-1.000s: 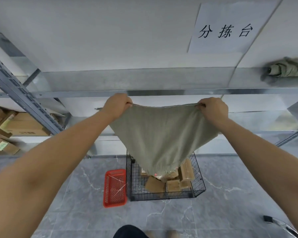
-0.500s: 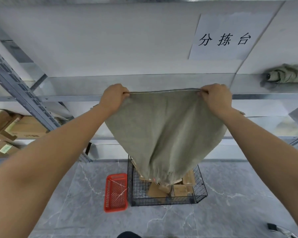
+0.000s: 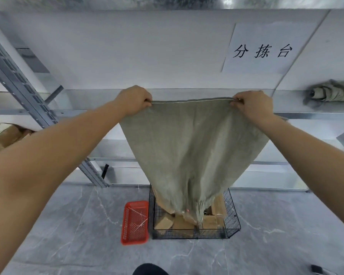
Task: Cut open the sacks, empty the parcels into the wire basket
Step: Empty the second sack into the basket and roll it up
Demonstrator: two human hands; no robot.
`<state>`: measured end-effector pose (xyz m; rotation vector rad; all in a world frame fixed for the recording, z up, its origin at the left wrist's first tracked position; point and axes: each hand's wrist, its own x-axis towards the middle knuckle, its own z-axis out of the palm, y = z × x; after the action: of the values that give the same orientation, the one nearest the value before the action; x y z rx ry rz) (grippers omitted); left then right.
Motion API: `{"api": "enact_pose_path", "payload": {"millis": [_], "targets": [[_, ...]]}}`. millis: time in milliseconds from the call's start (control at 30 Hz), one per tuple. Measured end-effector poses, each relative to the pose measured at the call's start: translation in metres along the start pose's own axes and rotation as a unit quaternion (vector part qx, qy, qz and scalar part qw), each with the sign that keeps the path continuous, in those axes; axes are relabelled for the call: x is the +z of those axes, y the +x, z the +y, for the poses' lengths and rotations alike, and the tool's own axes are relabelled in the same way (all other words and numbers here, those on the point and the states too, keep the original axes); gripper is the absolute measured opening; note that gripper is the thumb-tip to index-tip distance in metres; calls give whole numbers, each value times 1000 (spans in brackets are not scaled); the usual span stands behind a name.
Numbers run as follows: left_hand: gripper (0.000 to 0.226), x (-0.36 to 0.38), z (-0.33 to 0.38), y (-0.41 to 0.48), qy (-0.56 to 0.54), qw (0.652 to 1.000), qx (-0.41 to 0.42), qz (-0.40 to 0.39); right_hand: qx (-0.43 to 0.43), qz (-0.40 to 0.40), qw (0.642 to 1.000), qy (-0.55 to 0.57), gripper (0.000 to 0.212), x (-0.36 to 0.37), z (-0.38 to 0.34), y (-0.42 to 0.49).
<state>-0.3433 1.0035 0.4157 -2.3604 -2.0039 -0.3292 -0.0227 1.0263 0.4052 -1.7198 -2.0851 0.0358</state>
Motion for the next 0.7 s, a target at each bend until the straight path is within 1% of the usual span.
{"api": "enact_pose_path", "payload": {"millis": [33,67,100,133,167,200,233,267,300,333,367,433,500,567,633,700], "targets": [[23,1,0,-1,8,1000,1,11,-8,-11,1000,-15,26,-2,0,0],[24,0,0,-1,6,999,-3,44,-10,5,1000,-9,25,-6,0,1],[25,-3,1,0,-3,997,-4,74,-8,42,999,12,25,-11,-1,2],[25,-6,1,2,-1,997,3,72,-3,75,997,28,25,-16,-2,5],[25,-8,3,2,7,999,10,46,-2,76,997,24,26,-17,-3,8],[25,-10,4,1,22,999,22,20,-5,45,999,5,27,-17,-5,8],[25,-13,4,1,26,999,25,17,-14,14,1000,-16,27,-16,-7,7],[25,-17,2,3,30,999,25,31,-19,10,1000,-17,28,-15,-7,7],[25,-22,0,4,28,998,22,48,-20,31,999,-6,27,-17,-8,9],[25,-25,-3,5,31,998,20,51,-15,58,998,12,27,-20,-7,10],[25,-25,-4,3,31,999,14,40,-15,68,997,15,27,-21,-7,13],[25,-21,-6,-2,38,999,9,25,-28,19,999,-28,29,-19,-6,13],[27,-15,-8,-5,27,999,-4,45,-28,-27,997,-61,31,-14,-3,12],[28,-15,-13,-7,19,997,-26,66,-13,-39,997,-59,31,-12,3,12],[28,-18,-18,-7,16,996,-40,80,-2,-33,998,-59,30,-14,9,15],[28,-23,-20,-6,21,995,-40,88,-1,-29,997,-69,29,-17,10,16]]}}
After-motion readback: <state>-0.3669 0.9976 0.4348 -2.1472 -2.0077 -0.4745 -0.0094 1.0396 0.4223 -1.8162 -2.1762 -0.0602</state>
